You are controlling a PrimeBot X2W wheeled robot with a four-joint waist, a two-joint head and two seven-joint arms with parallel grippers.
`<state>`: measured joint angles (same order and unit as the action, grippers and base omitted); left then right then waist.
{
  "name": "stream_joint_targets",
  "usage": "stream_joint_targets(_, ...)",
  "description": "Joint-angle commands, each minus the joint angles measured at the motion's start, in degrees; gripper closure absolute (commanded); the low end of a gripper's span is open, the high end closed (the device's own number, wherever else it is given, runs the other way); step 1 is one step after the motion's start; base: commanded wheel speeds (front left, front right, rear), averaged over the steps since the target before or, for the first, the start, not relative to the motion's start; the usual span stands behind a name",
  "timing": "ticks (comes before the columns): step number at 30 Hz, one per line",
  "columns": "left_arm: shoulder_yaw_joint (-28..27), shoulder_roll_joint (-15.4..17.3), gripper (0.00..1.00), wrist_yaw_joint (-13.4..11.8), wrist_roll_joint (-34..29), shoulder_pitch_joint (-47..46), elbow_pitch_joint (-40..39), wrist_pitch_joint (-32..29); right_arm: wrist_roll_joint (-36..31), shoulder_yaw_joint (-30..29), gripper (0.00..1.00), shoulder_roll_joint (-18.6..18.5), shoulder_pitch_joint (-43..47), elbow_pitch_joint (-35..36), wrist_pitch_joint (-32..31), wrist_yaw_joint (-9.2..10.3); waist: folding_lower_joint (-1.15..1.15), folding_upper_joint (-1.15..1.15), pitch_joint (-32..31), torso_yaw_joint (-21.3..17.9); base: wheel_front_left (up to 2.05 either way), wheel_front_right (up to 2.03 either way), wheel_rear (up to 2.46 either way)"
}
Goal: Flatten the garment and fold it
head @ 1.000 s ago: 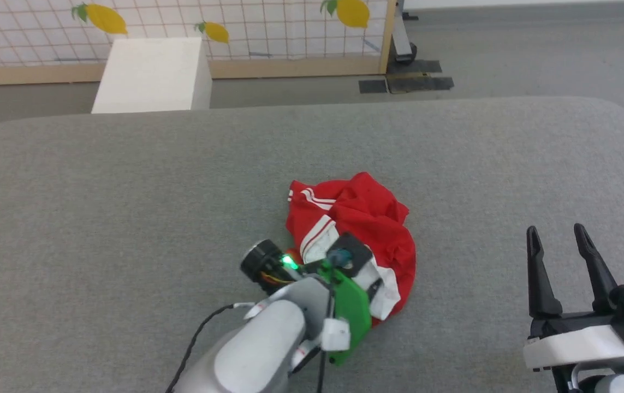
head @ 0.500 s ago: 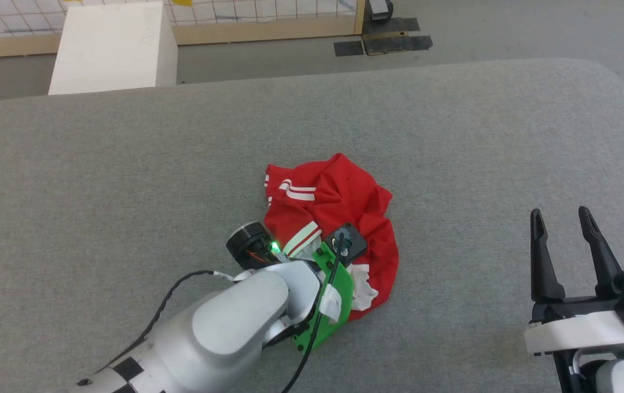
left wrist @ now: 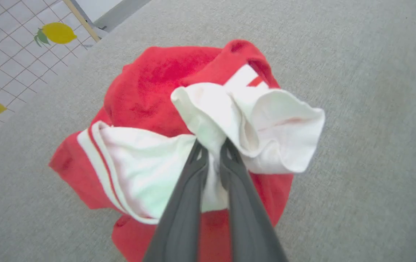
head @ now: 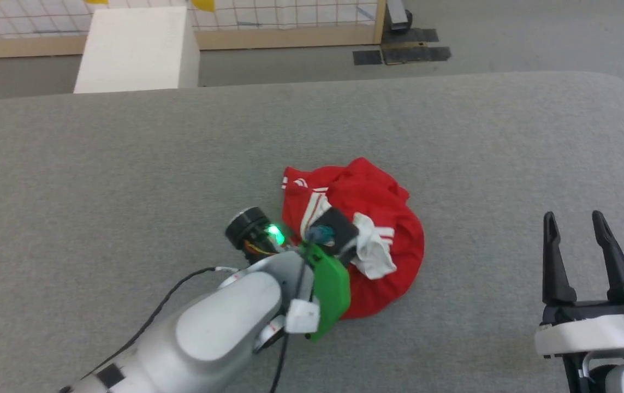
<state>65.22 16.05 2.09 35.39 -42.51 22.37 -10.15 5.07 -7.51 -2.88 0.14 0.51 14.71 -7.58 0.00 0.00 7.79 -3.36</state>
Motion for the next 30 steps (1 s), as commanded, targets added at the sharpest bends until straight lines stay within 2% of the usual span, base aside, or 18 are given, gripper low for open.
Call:
stream_joint_targets(1,-1.0,1.8,1.00,-1.5,0.3,1.5,-0.8,1.3,-0.2,0.0,0.00,0.0,0.6,0.3,0.3,0.09,0.00,0.00,-1.1,1.9,0.00,0.00,0.00)
stream_joint_targets(8,-10.1,10.7,1.00,-12.0,3.9,10.0,-5.0,9.9,-0.5,0.3,0.00,0.0,0.7,0.7,0.3,0.09,0.00,0.00,-1.2,4.6,0.00,0.00,0.00)
stream_joint_targets(11,-13.4,14.1,1.00,-15.3,6.2,14.2,-3.8,12.2,-0.7,0.5,0.00,0.0,0.7,0.8,0.3,0.09,0.00,0.00,-0.9,5.0,0.00,0.00,0.00)
stream_joint_targets(12,-16.0,16.5,1.00,-17.3,8.6,18.1,-1.3,13.9,-0.8,0.7,0.00,0.0,0.6,0.8,0.3,0.09,0.00,0.00,-0.3,5.0,0.00,0.00,0.00)
stream_joint_targets(15,-18.2,17.9,1.00,-18.7,11.1,21.3,1.8,15.2,-1.1,0.7,0.00,0.0,0.4,0.7,0.3,0.09,0.00,0.00,0.2,4.8,0.00,0.00,0.00)
stream_joint_targets(18,-19.3,18.2,1.00,-18.5,13.3,23.7,4.6,15.5,-1.3,0.7,0.00,0.0,0.3,0.5,0.3,0.09,0.00,0.00,0.4,4.7,0.00,0.00,0.00)
stream_joint_targets(19,-19.4,18.0,0.92,-18.1,14.0,24.3,5.7,15.6,-1.3,0.7,0.00,0.0,0.3,0.4,0.3,0.09,0.00,0.00,0.3,4.7,0.00,0.00,0.00)
stream_joint_targets(20,-19.3,17.7,0.57,-17.6,14.3,24.8,6.5,15.8,-1.3,0.6,0.00,0.0,0.3,0.4,0.3,0.09,0.00,0.00,0.2,4.7,0.00,0.00,0.00)
stream_joint_targets(21,-19.3,17.3,0.00,-17.3,14.3,25.0,7.2,16.6,-1.4,0.6,0.00,0.0,0.5,0.2,0.3,0.09,0.00,0.00,-0.1,4.9,0.00,0.00,0.00)
stream_joint_targets(25,-20.2,16.1,0.00,-17.5,12.9,24.7,7.7,22.2,-2.0,0.7,0.00,0.0,0.8,-0.1,0.3,0.09,0.00,0.00,-2.0,6.0,0.00,0.00,0.00)
stream_joint_targets(30,-23.4,16.6,0.00,-21.0,8.1,24.9,1.5,25.0,-3.2,0.9,0.00,0.0,0.5,0.2,0.3,0.09,0.00,0.00,-4.7,8.2,0.00,0.00,0.00)
